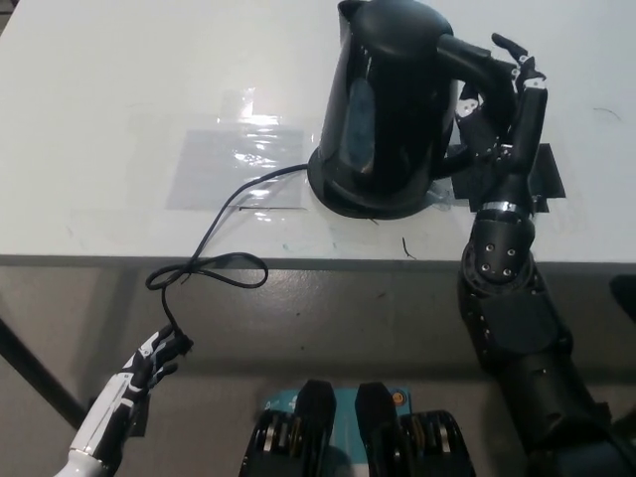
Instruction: A kettle and its base are kept separately on the desk infront of the robot and the robot uses its right hand to lift the kettle by its handle and places it on its base to align it correctly.
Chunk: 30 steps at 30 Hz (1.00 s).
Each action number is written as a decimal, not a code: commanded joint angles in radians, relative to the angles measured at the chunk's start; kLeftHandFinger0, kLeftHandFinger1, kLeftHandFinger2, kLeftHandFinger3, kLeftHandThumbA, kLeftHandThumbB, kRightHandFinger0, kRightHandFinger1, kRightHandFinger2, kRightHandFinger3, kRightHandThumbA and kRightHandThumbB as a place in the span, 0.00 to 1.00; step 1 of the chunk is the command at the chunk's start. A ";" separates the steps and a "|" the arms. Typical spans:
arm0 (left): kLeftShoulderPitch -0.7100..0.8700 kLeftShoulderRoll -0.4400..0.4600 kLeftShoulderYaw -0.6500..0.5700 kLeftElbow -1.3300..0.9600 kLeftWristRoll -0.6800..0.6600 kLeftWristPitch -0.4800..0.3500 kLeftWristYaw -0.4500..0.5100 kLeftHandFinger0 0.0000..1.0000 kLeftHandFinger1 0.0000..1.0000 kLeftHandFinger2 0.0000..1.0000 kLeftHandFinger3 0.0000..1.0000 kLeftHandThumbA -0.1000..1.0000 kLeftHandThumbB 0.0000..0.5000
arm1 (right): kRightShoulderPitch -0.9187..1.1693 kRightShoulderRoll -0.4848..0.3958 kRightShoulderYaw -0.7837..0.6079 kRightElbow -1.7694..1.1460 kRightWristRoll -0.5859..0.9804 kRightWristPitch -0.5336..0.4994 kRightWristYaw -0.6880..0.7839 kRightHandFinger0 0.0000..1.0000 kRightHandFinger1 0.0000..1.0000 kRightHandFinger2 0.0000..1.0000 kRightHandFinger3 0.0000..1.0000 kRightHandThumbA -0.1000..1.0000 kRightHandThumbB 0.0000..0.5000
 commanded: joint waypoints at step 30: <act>-0.030 0.026 0.008 -0.015 -0.017 -0.025 -0.036 1.00 1.00 1.00 1.00 1.00 0.43 | -0.221 -0.021 0.289 0.227 -0.112 -0.057 -0.219 0.00 0.06 0.48 0.59 0.00 0.25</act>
